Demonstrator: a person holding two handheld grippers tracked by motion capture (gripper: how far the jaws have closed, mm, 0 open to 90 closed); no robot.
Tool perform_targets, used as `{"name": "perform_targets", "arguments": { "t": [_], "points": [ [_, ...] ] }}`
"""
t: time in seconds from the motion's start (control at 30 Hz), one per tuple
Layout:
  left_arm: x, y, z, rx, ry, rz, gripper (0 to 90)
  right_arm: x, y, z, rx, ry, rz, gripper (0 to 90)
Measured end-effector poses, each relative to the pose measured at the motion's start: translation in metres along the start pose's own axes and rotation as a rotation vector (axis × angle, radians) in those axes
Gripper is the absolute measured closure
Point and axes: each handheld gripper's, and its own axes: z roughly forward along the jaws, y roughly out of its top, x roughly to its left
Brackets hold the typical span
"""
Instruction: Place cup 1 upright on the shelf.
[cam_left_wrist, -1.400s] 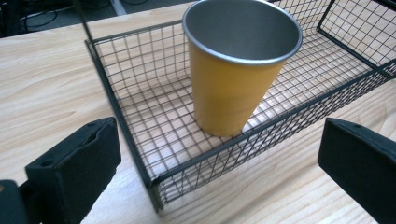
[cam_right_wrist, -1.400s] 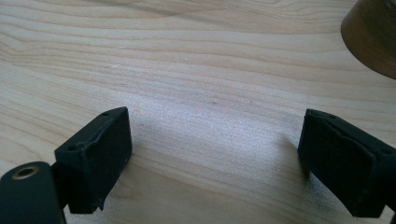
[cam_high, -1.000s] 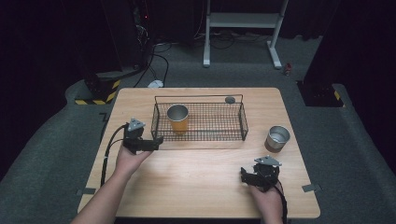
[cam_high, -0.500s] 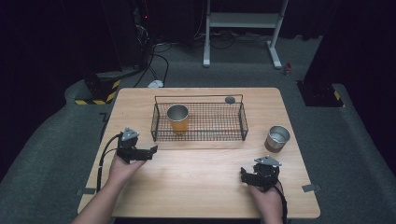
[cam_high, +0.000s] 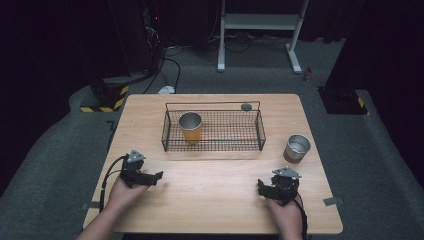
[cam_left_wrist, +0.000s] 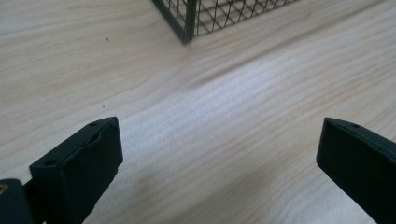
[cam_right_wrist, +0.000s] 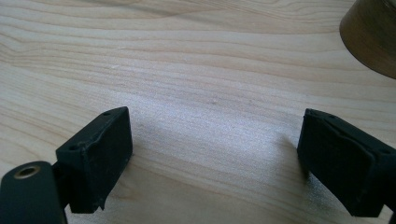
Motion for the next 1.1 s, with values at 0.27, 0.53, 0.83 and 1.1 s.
{"name": "perform_targets", "arguments": {
  "t": [0.27,0.53,0.83,1.1],
  "points": [
    [-0.006,-0.018,0.003,0.070,-0.008,0.058,0.8,0.000,0.000,0.000,0.002,-0.001,0.005,10.5],
    [-0.010,-0.034,-0.002,0.003,0.015,0.072,0.2,0.000,0.000,0.000,0.002,0.002,0.002,10.4],
    [-0.011,-0.037,-0.003,-0.015,0.022,0.061,0.4,-0.002,0.000,-0.002,-0.001,0.006,0.000,13.5],
    [-0.011,-0.038,-0.003,-0.018,0.025,0.068,0.6,-0.002,0.003,-0.010,-0.047,-0.010,-0.015,13.4]
  ]
}}
